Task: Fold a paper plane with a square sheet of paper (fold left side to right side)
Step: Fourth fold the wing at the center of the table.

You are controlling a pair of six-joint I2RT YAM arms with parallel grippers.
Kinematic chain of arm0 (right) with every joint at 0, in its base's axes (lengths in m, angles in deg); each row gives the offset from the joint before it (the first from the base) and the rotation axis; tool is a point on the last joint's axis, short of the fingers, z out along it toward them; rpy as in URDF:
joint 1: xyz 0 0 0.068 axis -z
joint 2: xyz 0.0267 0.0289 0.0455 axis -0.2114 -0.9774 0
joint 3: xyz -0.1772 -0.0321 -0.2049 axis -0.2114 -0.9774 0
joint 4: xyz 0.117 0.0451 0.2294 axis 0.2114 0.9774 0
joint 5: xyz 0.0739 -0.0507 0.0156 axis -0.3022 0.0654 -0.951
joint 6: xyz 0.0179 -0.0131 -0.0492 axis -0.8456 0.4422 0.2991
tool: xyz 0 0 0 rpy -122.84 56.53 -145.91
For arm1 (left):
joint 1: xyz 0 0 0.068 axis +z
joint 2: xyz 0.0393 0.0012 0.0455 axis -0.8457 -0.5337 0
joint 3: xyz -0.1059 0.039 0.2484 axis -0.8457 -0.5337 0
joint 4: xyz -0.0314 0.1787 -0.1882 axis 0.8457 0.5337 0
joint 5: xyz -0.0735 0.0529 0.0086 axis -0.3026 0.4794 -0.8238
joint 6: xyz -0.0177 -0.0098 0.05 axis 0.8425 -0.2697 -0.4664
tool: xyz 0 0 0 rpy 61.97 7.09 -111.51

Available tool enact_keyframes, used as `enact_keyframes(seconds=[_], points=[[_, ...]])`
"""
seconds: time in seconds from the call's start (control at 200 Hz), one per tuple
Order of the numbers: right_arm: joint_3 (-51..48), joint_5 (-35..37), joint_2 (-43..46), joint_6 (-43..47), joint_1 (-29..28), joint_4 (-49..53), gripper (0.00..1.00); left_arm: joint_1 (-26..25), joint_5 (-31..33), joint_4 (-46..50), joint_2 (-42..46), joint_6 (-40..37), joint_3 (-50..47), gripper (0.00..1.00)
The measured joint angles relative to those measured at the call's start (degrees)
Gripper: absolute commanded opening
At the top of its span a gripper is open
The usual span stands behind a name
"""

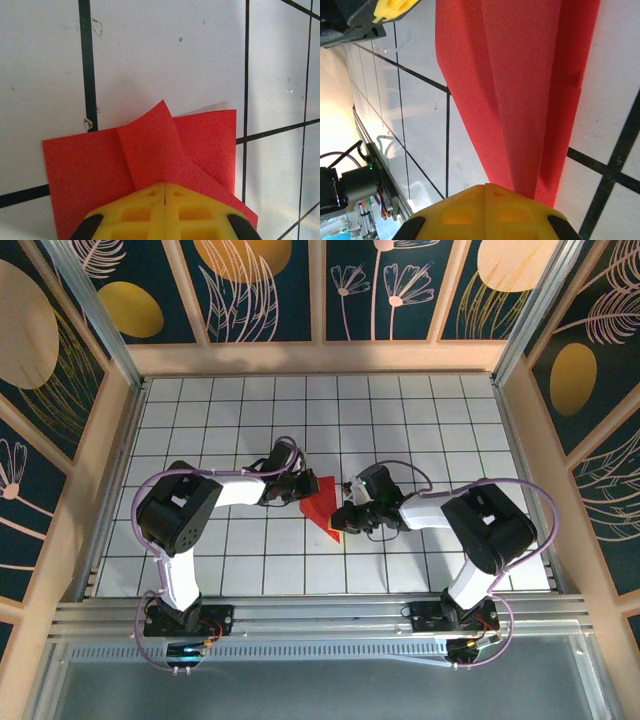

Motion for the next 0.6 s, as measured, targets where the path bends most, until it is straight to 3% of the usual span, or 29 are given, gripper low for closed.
enact_keyframes(seconds=[0.601], points=[[-1.3,0.0,0.0,0.0,-0.3,0.3,0.00,0.0,0.1,0.3,-0.1,0.0,0.3,0.02]])
